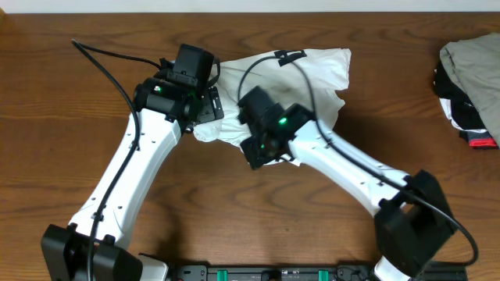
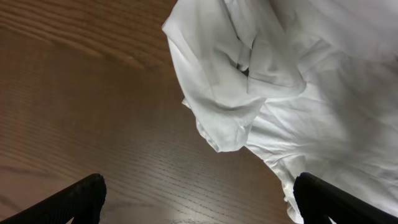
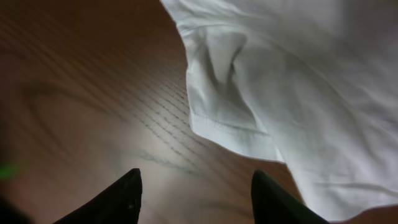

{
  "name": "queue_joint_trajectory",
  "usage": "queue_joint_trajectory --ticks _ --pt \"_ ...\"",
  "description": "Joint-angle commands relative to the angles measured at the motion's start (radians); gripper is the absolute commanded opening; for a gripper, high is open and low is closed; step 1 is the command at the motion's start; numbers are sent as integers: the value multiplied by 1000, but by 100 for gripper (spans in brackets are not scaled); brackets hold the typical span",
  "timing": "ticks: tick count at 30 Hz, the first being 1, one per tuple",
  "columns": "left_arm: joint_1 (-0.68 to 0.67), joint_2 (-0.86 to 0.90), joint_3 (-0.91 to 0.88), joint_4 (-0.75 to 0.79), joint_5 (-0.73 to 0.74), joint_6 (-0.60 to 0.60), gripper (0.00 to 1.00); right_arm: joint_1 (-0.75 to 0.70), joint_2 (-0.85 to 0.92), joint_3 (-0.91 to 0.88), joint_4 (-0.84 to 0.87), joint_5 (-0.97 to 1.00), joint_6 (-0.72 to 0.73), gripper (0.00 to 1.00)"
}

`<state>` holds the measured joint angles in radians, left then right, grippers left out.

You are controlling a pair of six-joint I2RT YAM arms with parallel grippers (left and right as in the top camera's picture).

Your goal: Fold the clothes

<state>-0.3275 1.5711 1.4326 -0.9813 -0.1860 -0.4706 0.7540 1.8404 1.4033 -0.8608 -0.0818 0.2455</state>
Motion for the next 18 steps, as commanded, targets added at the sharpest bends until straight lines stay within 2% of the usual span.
queue_joint_trajectory --ticks 1,9,18 --pt "2 6 -11 -5 -5 6 98 38 39 -7 20 142 -89 52" --pt "2 6 -12 -5 -6 7 98 80 161 -7 58 285 -120 52" --pt "2 6 -11 -5 -9 6 98 86 222 -7 105 290 -128 50"
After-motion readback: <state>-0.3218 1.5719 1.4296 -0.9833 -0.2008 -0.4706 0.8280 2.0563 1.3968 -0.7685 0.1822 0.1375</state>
